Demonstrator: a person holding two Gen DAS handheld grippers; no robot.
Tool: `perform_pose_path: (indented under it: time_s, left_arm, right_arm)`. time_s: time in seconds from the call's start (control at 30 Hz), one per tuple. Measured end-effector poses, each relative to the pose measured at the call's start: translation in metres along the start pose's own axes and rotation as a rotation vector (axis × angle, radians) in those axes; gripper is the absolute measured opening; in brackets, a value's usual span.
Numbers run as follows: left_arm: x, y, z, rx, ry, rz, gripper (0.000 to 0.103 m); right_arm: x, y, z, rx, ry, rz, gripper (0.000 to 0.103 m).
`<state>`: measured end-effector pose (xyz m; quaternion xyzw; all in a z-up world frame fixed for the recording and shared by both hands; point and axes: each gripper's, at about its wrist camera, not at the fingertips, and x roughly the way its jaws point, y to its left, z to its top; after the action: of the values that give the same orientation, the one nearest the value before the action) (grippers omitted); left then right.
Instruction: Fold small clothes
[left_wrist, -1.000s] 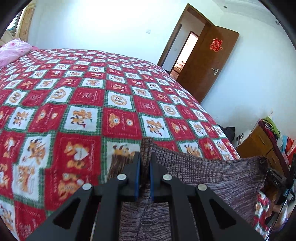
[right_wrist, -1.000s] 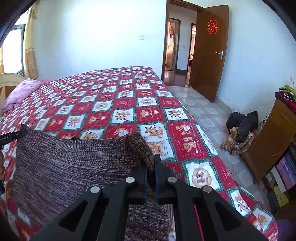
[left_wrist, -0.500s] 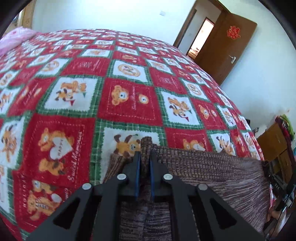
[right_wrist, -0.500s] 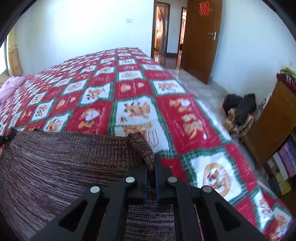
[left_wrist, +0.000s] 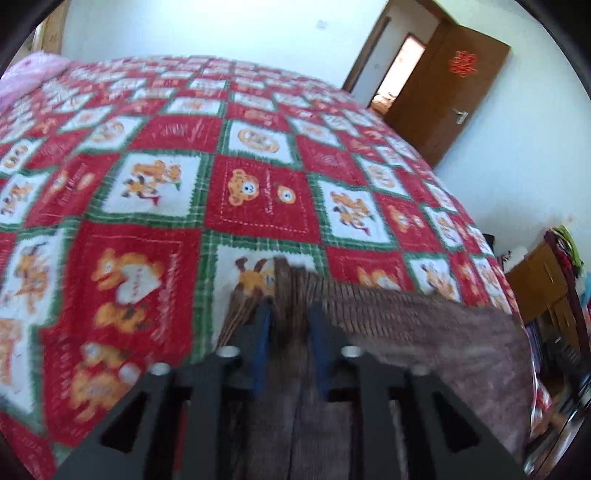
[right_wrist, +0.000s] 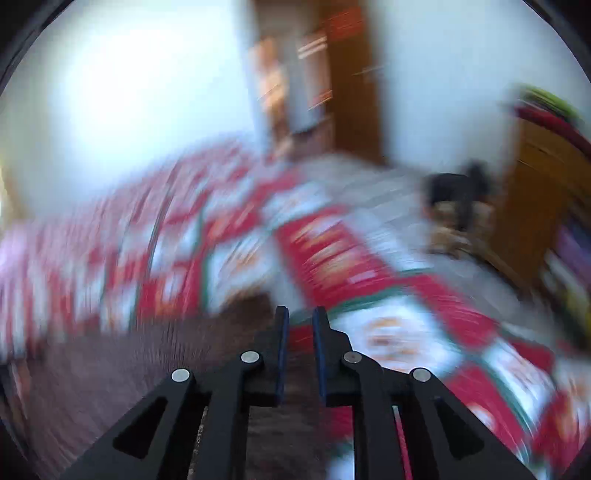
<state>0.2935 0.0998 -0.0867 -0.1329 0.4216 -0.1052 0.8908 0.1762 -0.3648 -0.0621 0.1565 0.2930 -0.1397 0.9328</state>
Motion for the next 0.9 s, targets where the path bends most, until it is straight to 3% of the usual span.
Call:
perform_pose_path:
  time_s: [0.03, 0.07, 0.23, 0.33, 0.57, 0.67, 0.9]
  left_arm:
    - [-0.006, -0.001, -0.003, 0.013, -0.008, 0.012, 0.058]
    - [-0.016, -0.004, -0.011, 0.034, -0.02, 0.044, 0.065]
    - [-0.05, -0.028, -0.048, 0.085, -0.028, 0.085, 0.065]
    - [-0.062, -0.05, -0.075, 0.113, -0.026, 0.086, 0.065]
    - [-0.071, -0.086, -0.115, 0.204, -0.027, 0.18, 0.065]
    - [-0.066, -0.091, -0.121, 0.221, -0.025, 0.238, 0.065]
    - [-0.057, -0.092, -0.137, 0.221, -0.004, 0.294, 0.067]
  right_arm:
    - [-0.019, -0.012, 0.002, 0.065, -0.027, -0.025, 0.014]
    - [-0.031, -0.018, 0.003, 0.081, -0.016, -0.028, 0.014]
    - [-0.068, 0.003, -0.028, -0.038, 0.108, 0.066, 0.014]
    - [-0.075, 0.02, -0.053, -0.047, 0.172, 0.132, 0.014]
    - [-0.065, 0.042, -0.109, -0.026, 0.27, 0.141, 0.014]
    - [-0.062, 0.041, -0.115, -0.012, 0.272, 0.142, 0.014]
    - [-0.053, 0.028, -0.117, 0.078, 0.276, 0.202, 0.014]
